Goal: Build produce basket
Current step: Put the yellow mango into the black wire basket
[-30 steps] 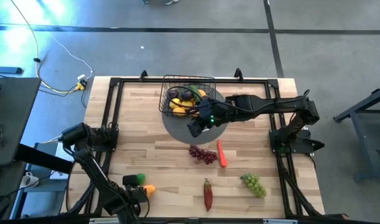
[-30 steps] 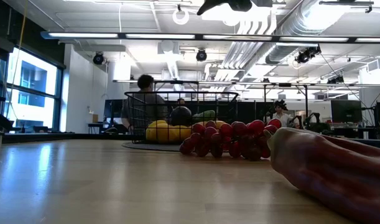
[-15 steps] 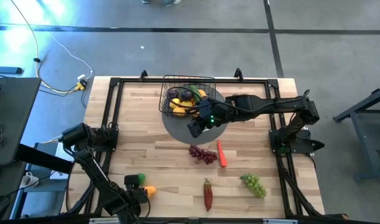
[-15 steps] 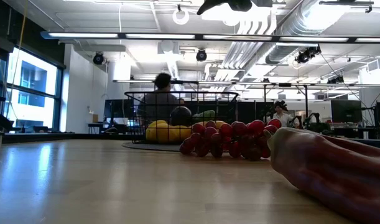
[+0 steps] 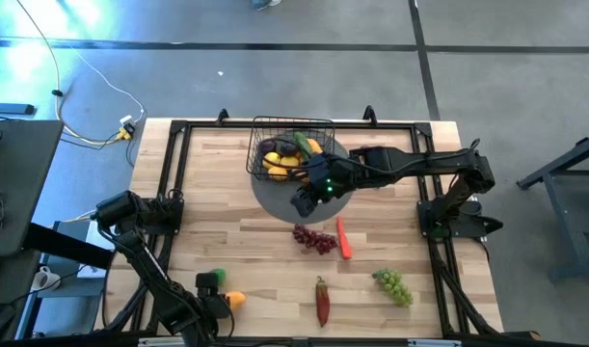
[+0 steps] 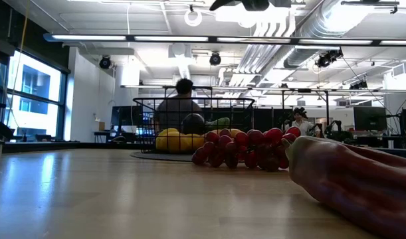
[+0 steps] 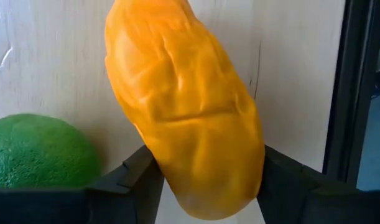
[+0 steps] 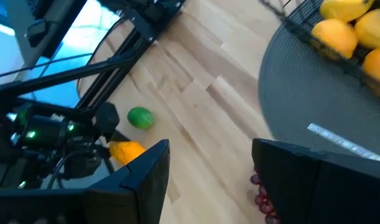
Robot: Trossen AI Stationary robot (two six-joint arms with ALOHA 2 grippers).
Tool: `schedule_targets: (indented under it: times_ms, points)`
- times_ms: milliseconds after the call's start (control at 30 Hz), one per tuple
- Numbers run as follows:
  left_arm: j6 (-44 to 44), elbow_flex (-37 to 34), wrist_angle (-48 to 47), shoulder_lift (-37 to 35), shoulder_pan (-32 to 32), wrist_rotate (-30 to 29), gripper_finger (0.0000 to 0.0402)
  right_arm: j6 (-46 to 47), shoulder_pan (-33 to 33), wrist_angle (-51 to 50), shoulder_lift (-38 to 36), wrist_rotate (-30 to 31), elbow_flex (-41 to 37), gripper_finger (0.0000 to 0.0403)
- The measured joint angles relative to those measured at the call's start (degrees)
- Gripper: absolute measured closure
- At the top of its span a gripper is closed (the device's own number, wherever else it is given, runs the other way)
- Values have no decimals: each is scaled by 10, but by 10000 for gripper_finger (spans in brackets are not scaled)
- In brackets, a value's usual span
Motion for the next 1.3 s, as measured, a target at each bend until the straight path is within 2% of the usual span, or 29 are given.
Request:
schedule_targets:
  times_ms: [433,667,1000,1133,1300]
  points:
    - [52,13,-14,-25,45,-36,208,5,-2,0,0,-11,0,192]
    - [96,13,-33,-51,96,-57,209,-30,-2,-11,0,-25,0,189]
    - [172,13,-38,-77,173,-73,209,-80,-6,-24,0,-39,0,132]
    - [190,12,-45,-101,202,-97,209,-112,-22,-25,0,-69,0,112]
    - [203,12,-56,-132,238,-127,209,-160,-46,-25,0,-127,0,108]
